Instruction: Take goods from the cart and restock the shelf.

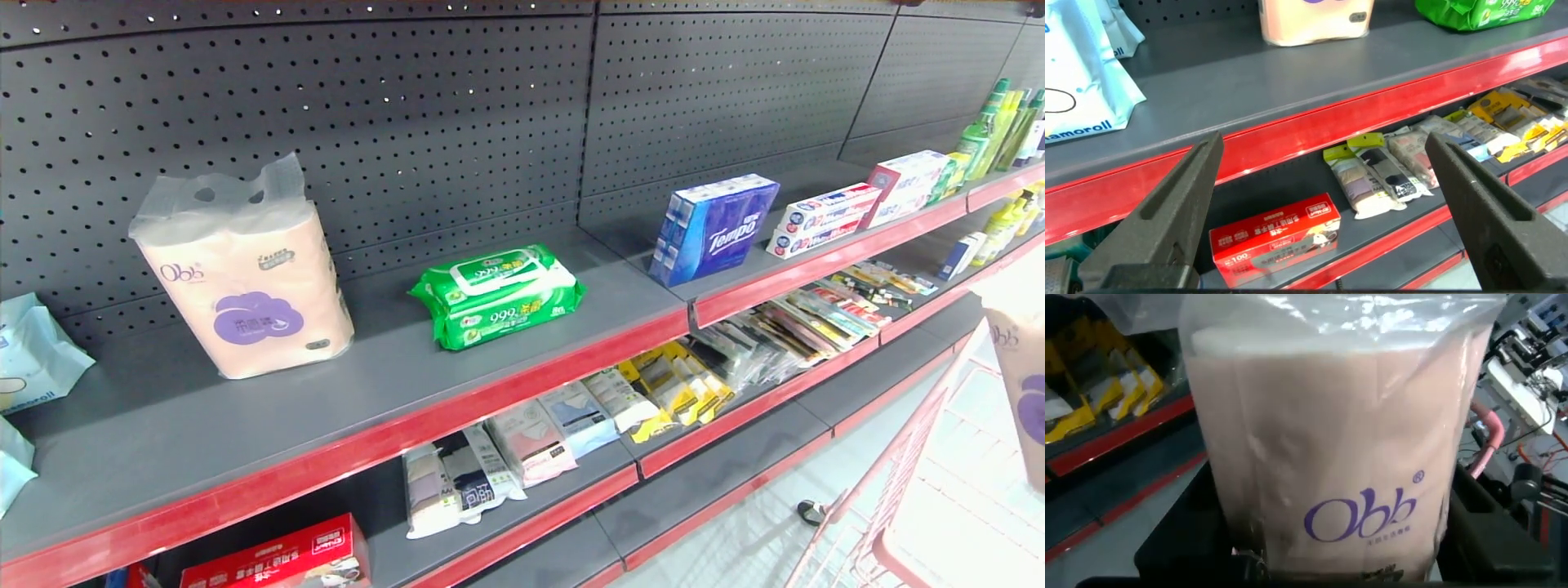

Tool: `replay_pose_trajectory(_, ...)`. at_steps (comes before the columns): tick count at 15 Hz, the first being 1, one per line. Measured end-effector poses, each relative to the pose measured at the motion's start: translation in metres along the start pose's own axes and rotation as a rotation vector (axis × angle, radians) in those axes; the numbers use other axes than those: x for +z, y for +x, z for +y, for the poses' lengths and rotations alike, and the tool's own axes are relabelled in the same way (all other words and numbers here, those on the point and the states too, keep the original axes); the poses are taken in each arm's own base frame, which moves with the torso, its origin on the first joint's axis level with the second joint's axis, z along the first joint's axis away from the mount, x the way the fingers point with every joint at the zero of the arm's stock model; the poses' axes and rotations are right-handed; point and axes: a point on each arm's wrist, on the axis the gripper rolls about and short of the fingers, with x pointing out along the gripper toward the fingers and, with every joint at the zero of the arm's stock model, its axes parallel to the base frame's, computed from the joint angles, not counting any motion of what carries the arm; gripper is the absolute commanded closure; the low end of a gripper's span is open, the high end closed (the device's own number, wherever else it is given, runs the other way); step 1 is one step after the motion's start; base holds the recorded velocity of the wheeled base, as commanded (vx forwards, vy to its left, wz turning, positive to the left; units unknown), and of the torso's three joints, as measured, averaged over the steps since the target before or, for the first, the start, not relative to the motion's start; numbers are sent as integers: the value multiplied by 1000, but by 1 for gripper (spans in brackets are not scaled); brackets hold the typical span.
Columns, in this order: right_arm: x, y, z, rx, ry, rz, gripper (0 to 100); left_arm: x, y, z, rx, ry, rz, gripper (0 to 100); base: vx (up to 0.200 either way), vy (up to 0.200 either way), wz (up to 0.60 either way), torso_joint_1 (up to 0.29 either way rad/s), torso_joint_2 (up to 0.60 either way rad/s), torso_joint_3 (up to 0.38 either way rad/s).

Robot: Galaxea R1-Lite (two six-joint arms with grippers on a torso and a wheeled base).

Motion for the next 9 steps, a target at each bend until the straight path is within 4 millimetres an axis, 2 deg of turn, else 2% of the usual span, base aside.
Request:
replay_pose_trajectory(3, -10, -20, 4, 51, 75, -21, 100, 0, 0, 0, 0, 0, 0, 0, 0, 0, 0, 0, 0, 0)
replay_pose_trajectory(6, -11, -38, 8, 132, 131, -84, 100, 0, 0, 0, 0, 0, 0, 0, 0, 0, 0, 0, 0, 0)
replay_pose_trajectory(9, -13, -56, 18, 299, 137, -132, 100, 0, 0, 0, 0, 0, 0, 0, 0, 0, 0, 0, 0, 0)
